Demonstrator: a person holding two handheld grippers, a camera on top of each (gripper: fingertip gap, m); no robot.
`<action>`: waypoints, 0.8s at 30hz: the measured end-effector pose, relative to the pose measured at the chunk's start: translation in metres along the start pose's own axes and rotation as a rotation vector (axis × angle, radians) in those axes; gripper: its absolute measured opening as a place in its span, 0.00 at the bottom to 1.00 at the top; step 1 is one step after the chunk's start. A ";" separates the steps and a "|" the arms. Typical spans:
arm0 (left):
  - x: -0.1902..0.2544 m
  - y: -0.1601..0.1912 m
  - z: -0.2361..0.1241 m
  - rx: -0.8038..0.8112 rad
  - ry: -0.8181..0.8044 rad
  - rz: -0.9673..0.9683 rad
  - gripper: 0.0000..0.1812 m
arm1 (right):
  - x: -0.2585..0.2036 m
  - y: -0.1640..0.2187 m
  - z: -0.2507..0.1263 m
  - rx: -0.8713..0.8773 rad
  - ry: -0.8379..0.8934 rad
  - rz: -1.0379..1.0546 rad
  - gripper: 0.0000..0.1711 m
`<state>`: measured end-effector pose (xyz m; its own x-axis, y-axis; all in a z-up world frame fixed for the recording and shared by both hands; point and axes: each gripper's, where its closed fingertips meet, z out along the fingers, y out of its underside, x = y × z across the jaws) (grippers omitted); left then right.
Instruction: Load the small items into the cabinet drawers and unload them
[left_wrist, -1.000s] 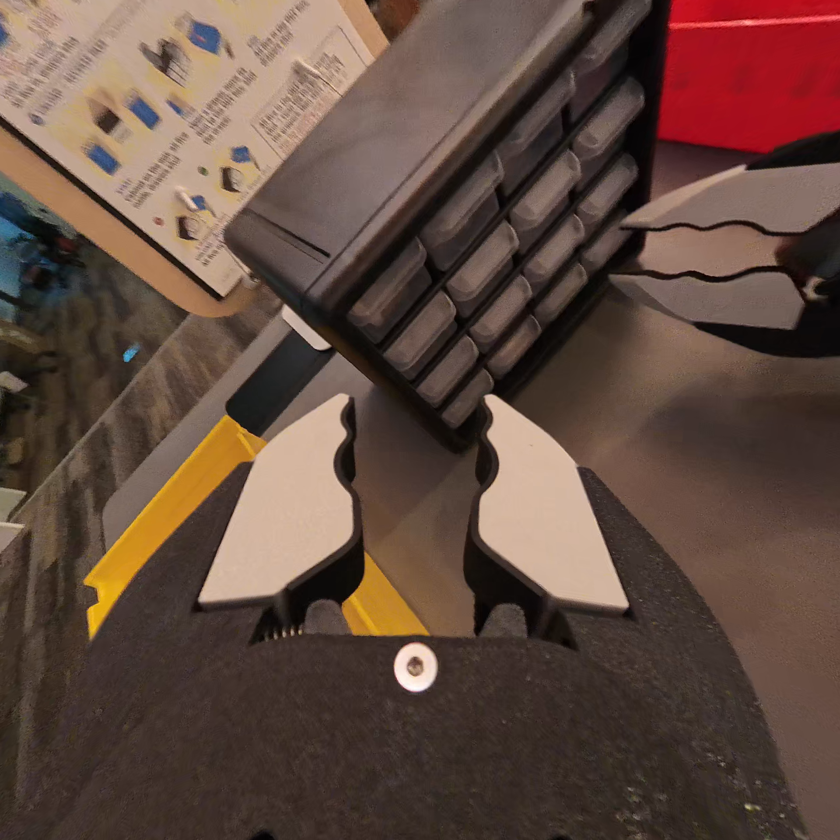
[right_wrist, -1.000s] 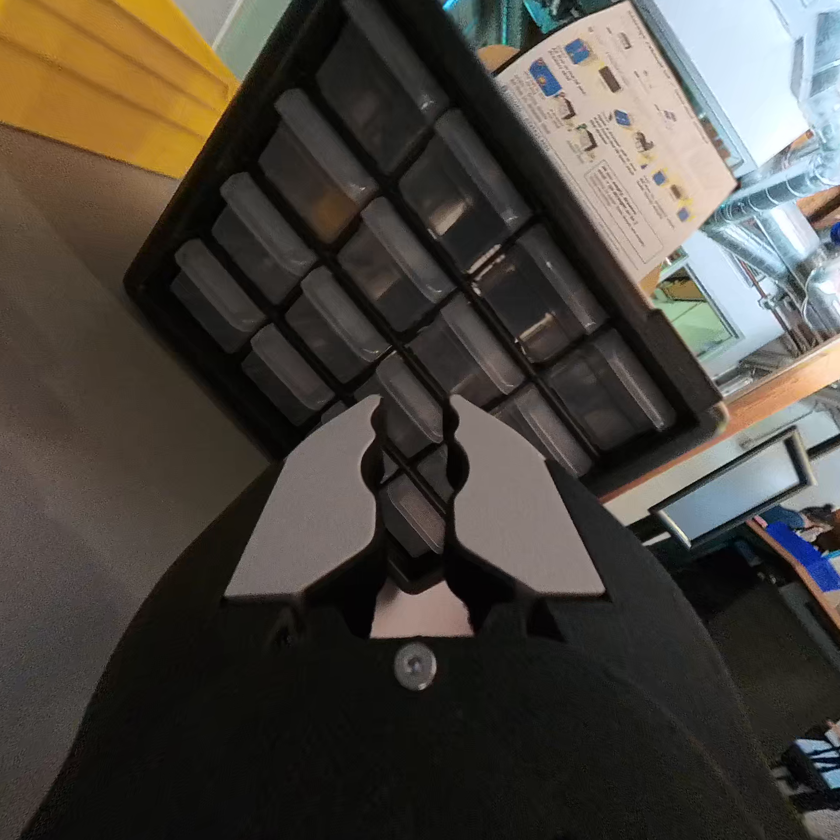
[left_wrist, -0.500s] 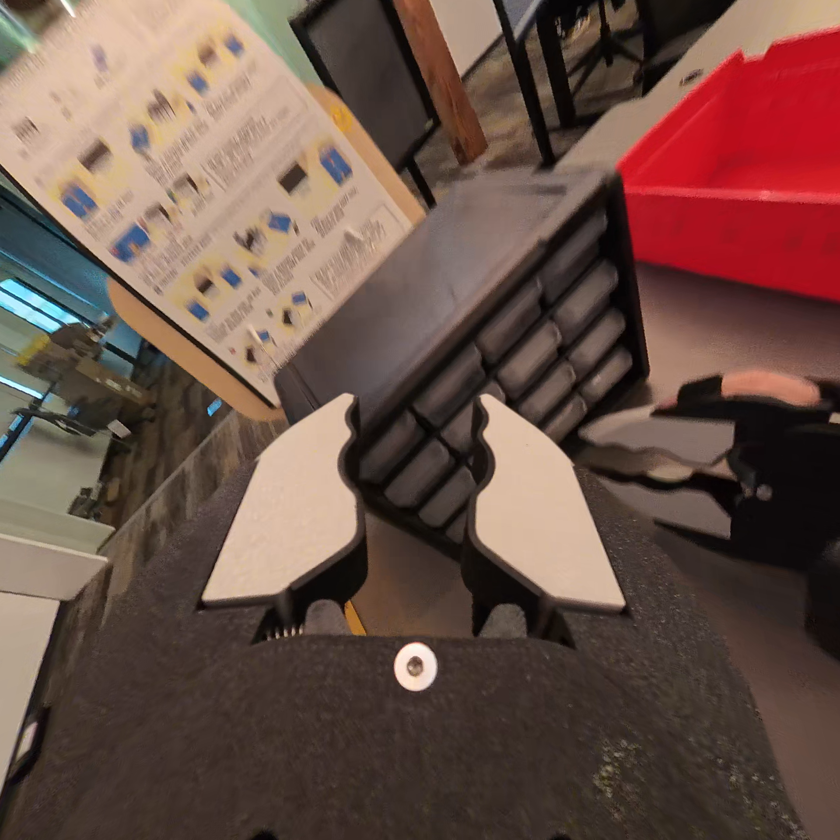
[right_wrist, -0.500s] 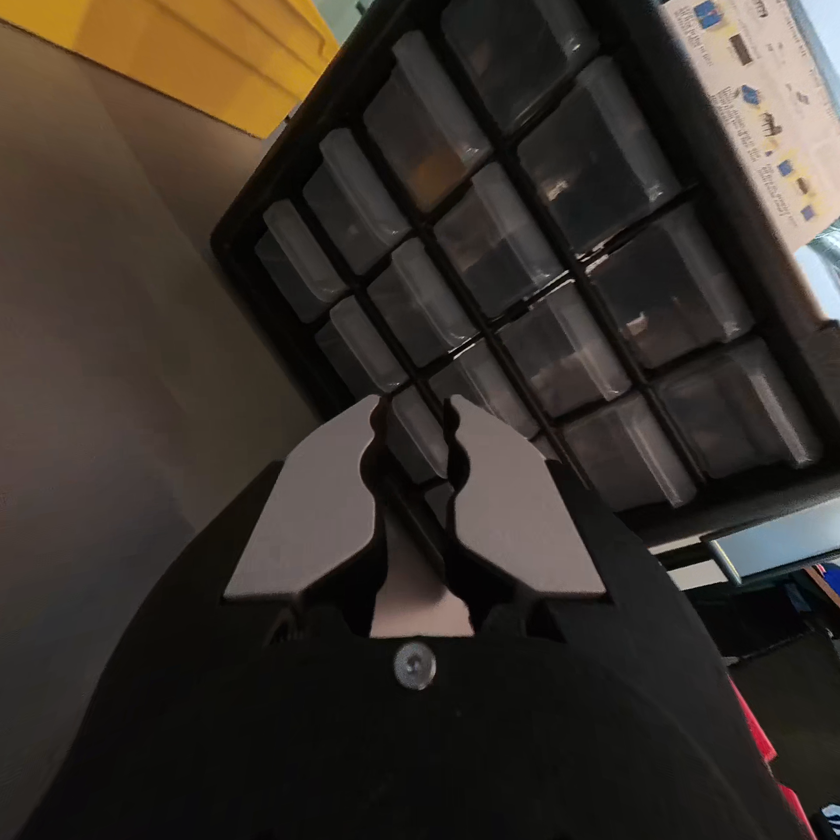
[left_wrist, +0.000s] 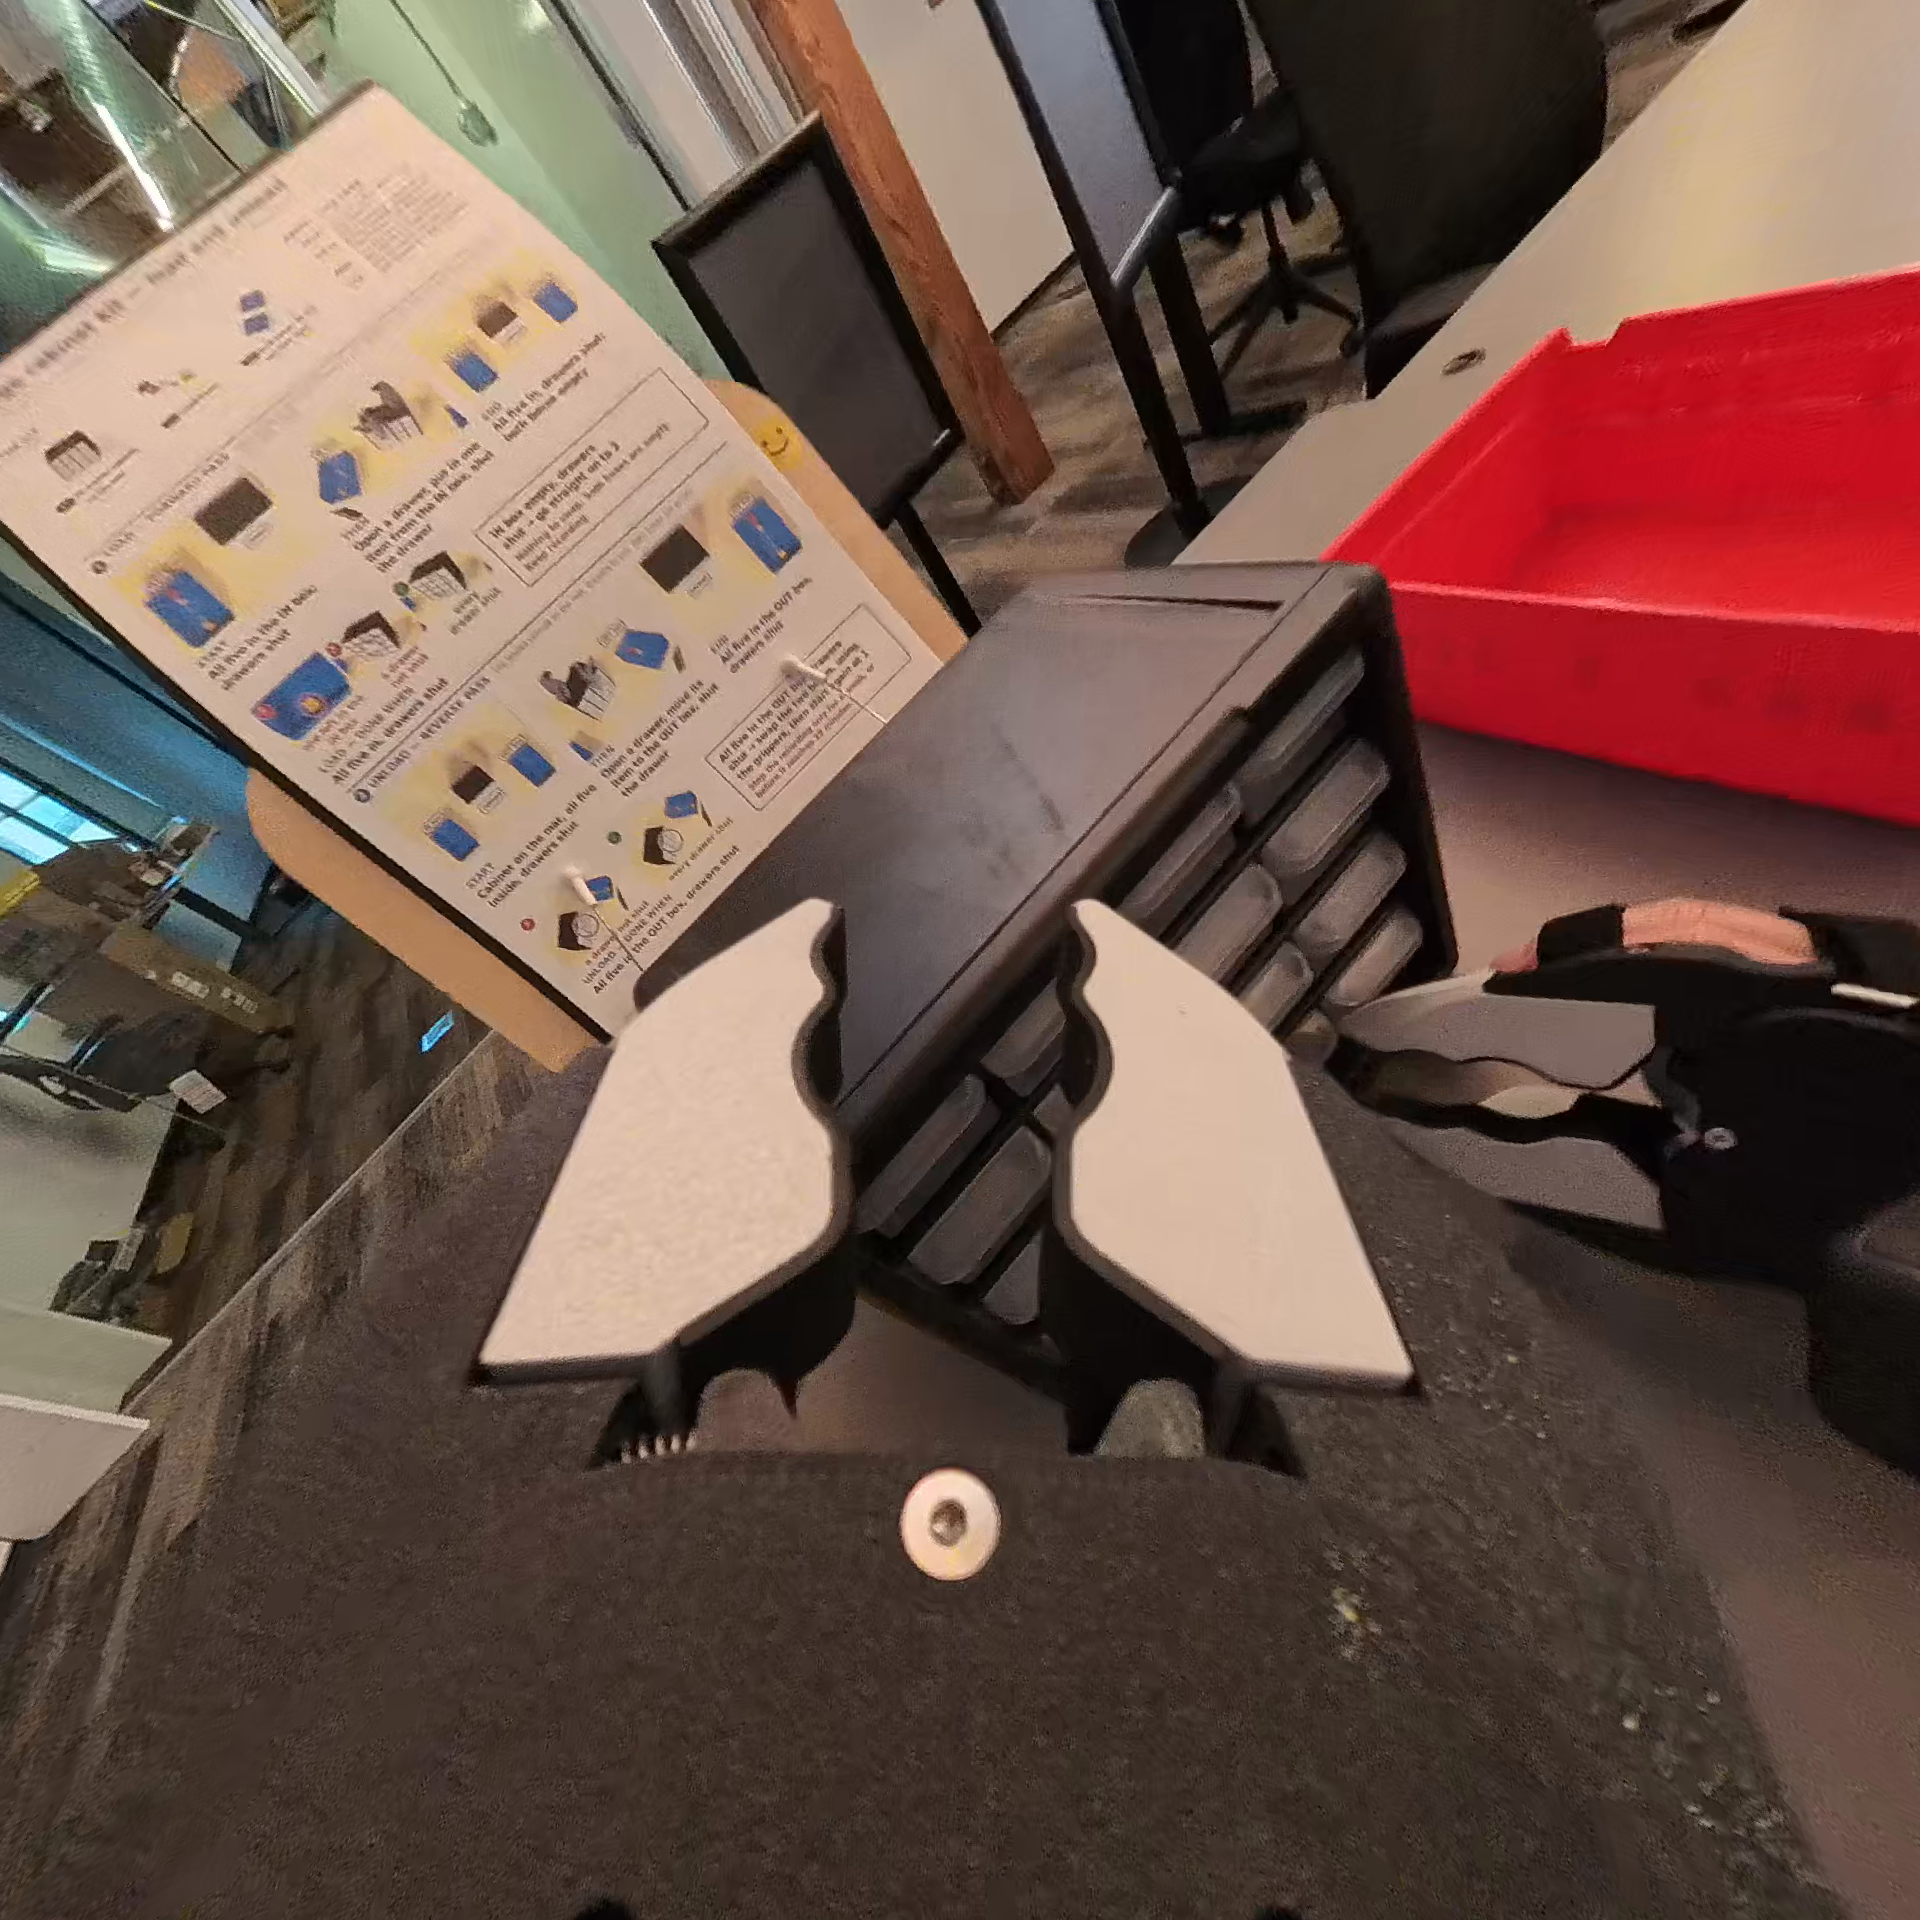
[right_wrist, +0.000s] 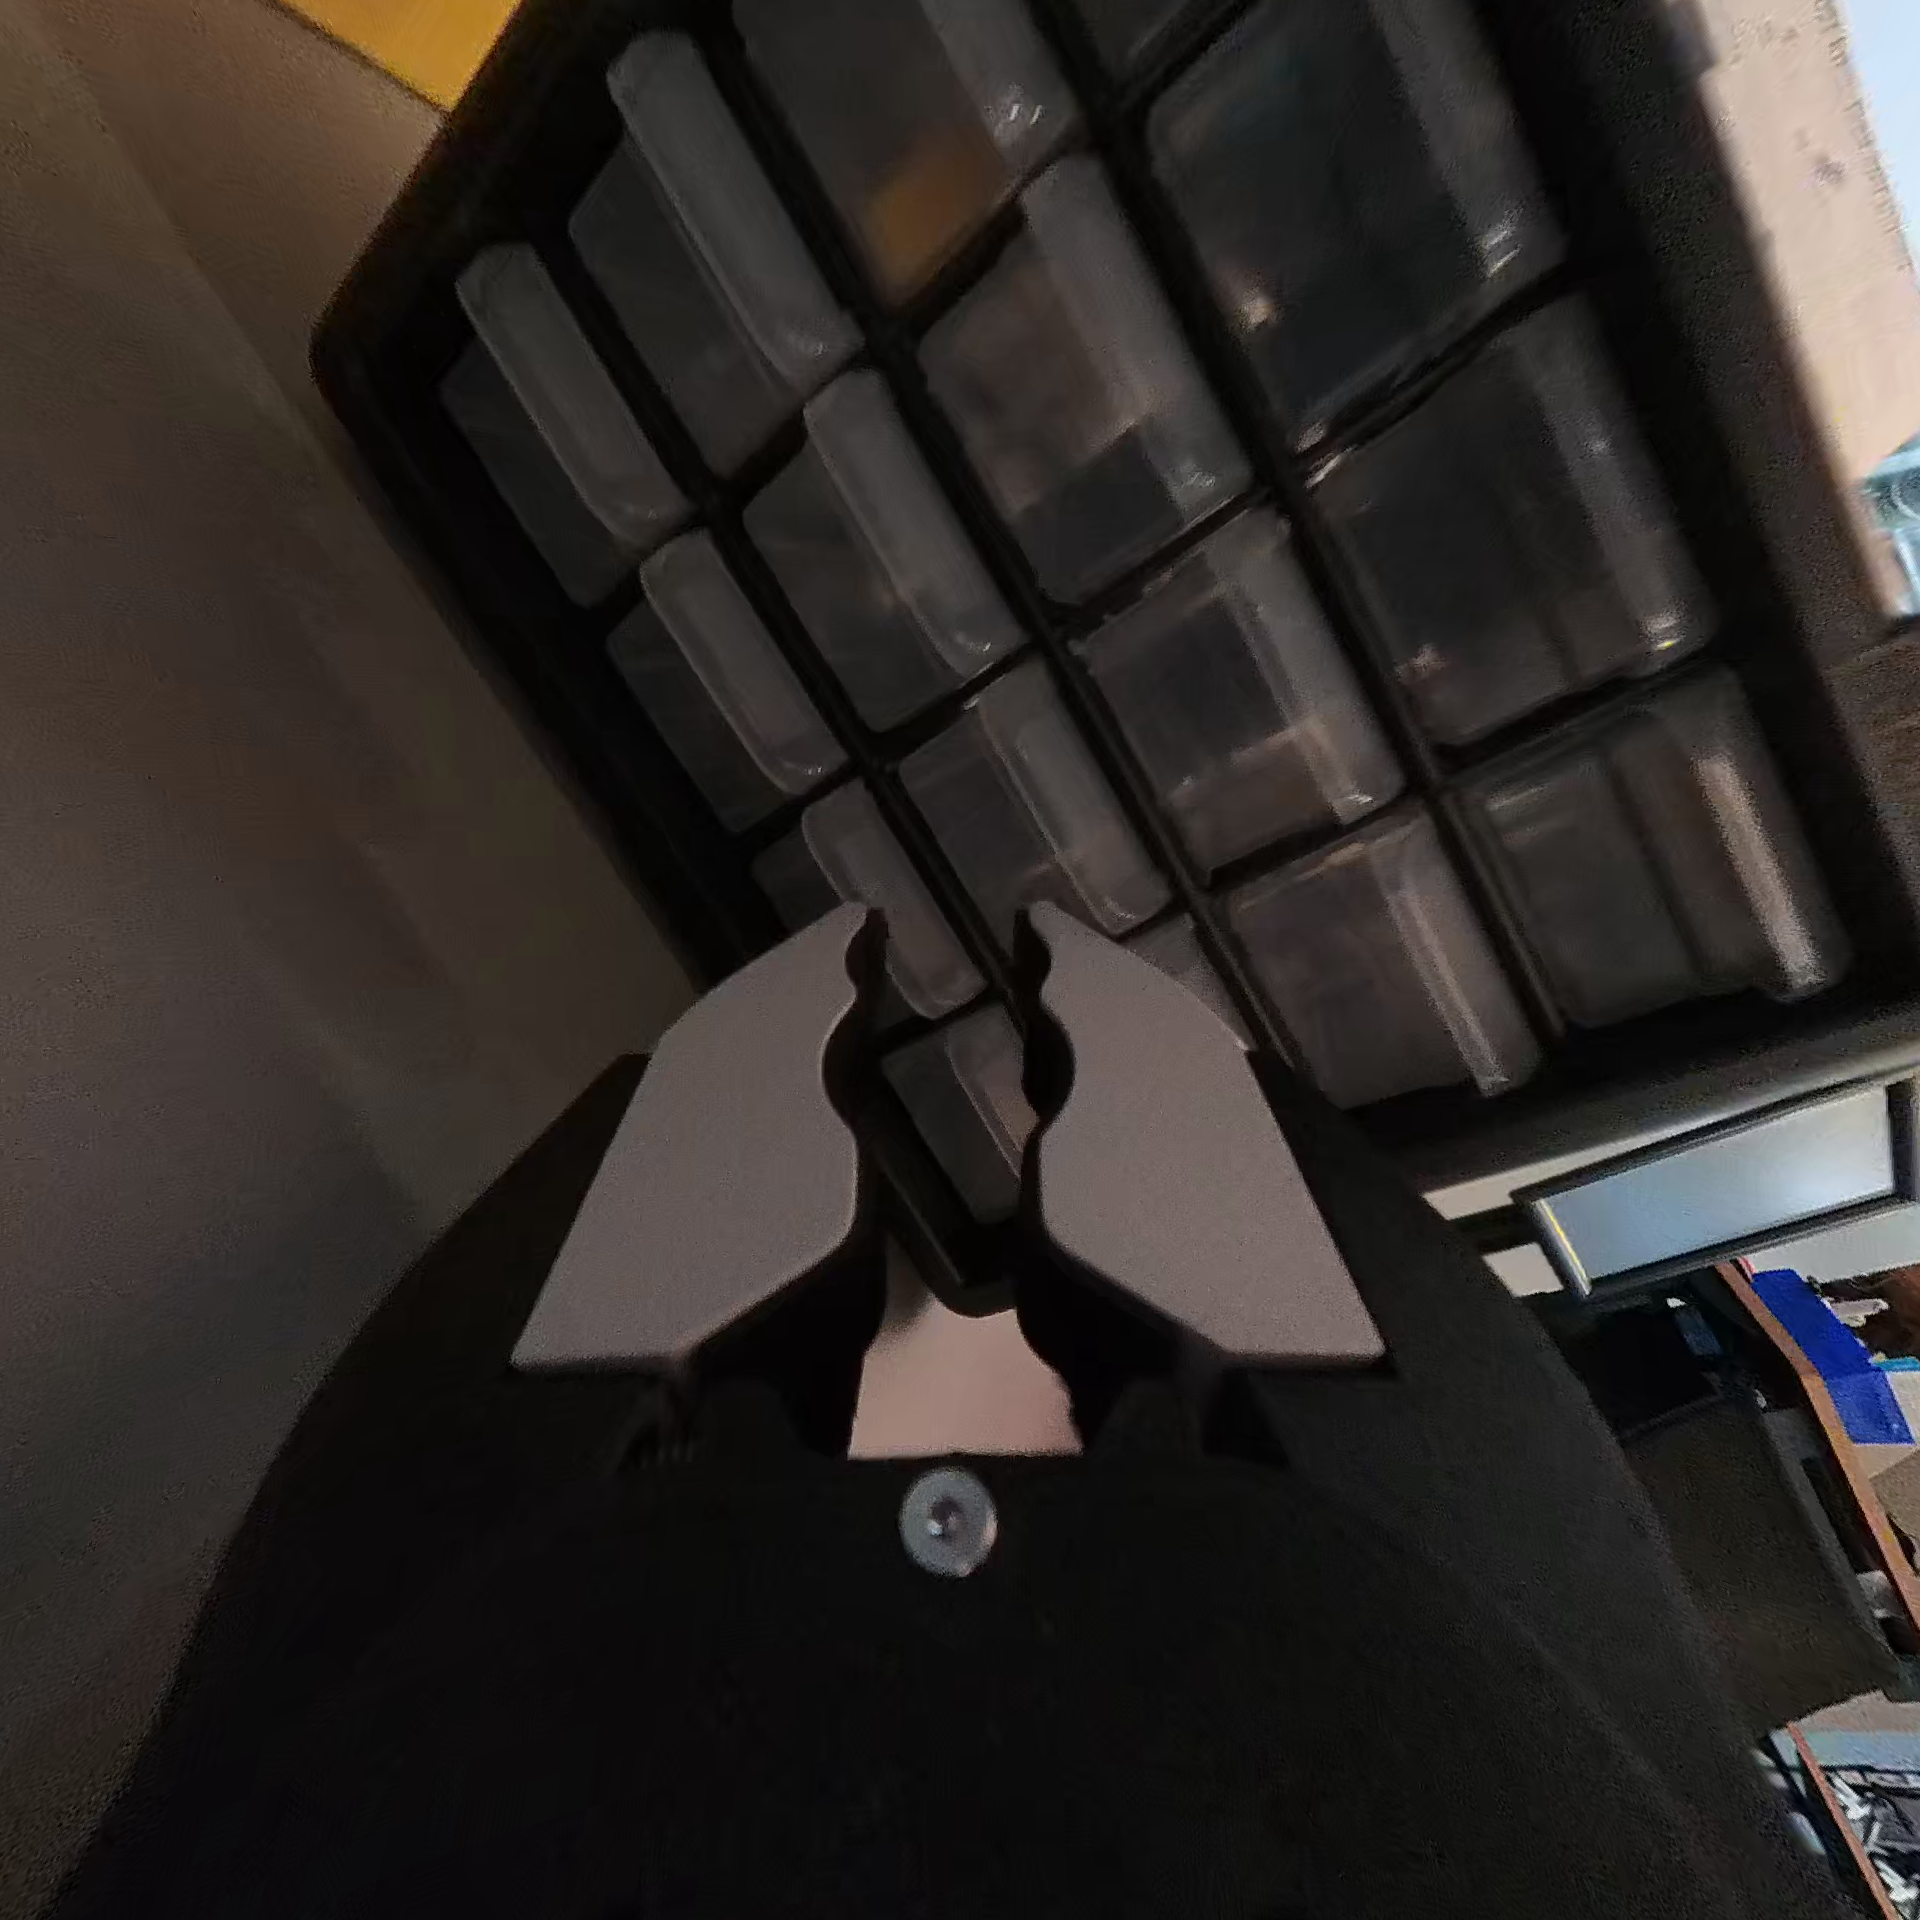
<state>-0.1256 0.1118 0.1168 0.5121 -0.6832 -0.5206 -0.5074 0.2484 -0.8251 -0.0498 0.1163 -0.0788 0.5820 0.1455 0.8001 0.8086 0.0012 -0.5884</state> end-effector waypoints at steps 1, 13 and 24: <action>-0.004 0.001 0.000 0.005 -0.022 0.002 0.21 | -0.002 0.003 0.002 -0.006 -0.009 -0.003 0.14; -0.039 0.008 -0.021 0.000 -0.047 -0.070 0.19 | 0.024 -0.037 -0.021 0.118 -0.079 0.124 0.14; -0.055 0.029 -0.037 -0.097 -0.044 -0.025 0.15 | 0.131 -0.133 -0.059 0.233 -0.288 0.185 0.25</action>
<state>-0.1939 0.1313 0.1299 0.5544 -0.6566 -0.5114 -0.5577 0.1630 -0.8139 -0.0763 0.0765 0.1113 0.6407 0.4349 0.6328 0.6324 0.1685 -0.7561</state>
